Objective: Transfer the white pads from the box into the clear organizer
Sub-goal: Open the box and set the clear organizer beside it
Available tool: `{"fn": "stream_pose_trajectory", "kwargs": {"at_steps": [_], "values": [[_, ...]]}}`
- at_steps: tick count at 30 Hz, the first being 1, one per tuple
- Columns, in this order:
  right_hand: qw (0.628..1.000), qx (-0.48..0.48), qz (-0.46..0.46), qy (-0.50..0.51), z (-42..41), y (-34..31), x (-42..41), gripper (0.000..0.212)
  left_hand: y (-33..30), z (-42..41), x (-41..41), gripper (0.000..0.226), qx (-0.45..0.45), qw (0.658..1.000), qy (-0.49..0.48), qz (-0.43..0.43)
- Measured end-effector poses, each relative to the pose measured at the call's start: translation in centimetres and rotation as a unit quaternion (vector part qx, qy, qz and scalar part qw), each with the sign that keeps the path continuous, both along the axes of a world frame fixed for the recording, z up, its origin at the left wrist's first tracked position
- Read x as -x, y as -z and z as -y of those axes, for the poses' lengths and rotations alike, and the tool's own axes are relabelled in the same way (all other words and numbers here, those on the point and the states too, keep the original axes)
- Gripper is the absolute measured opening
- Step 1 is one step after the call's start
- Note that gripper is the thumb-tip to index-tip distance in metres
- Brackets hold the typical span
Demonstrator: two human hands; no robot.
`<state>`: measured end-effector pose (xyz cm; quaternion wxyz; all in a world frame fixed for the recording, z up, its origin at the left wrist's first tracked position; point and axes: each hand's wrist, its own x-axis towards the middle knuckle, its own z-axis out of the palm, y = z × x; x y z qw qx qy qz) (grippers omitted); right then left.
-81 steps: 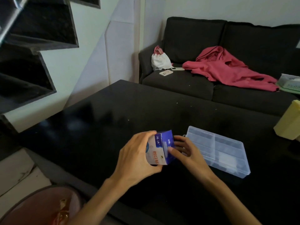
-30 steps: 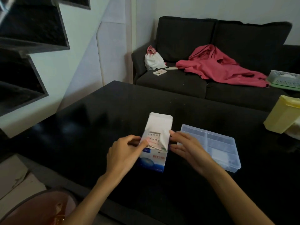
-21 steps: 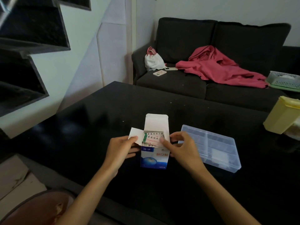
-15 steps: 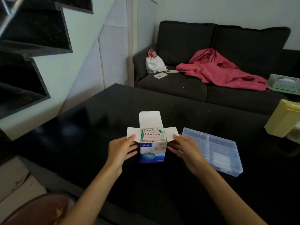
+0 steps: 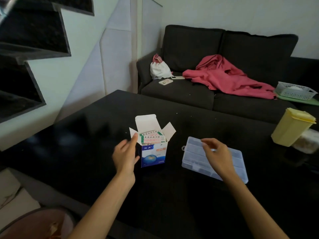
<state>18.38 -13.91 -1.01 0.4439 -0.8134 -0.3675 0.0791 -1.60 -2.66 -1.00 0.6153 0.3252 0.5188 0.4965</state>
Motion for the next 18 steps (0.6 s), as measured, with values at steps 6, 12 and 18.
{"fn": "stream_pose_trajectory", "kwargs": {"at_steps": [6,12,18], "values": [[0.931,0.32,0.174,-0.016,4.1,3.5,-2.1,0.051,-1.8,2.8,-0.1,0.021,-0.317,0.938,-0.074,-0.117],[0.931,0.281,0.2,-0.117,6.8,3.2,-0.6,0.049,0.4,6.2,-2.5,0.035,-0.456,0.69,0.409,-0.385],[0.991,0.091,0.098,0.012,9.0,-0.5,-0.6,0.018,1.6,6.6,-3.8,0.043,-0.519,0.519,0.433,-0.524]]}}
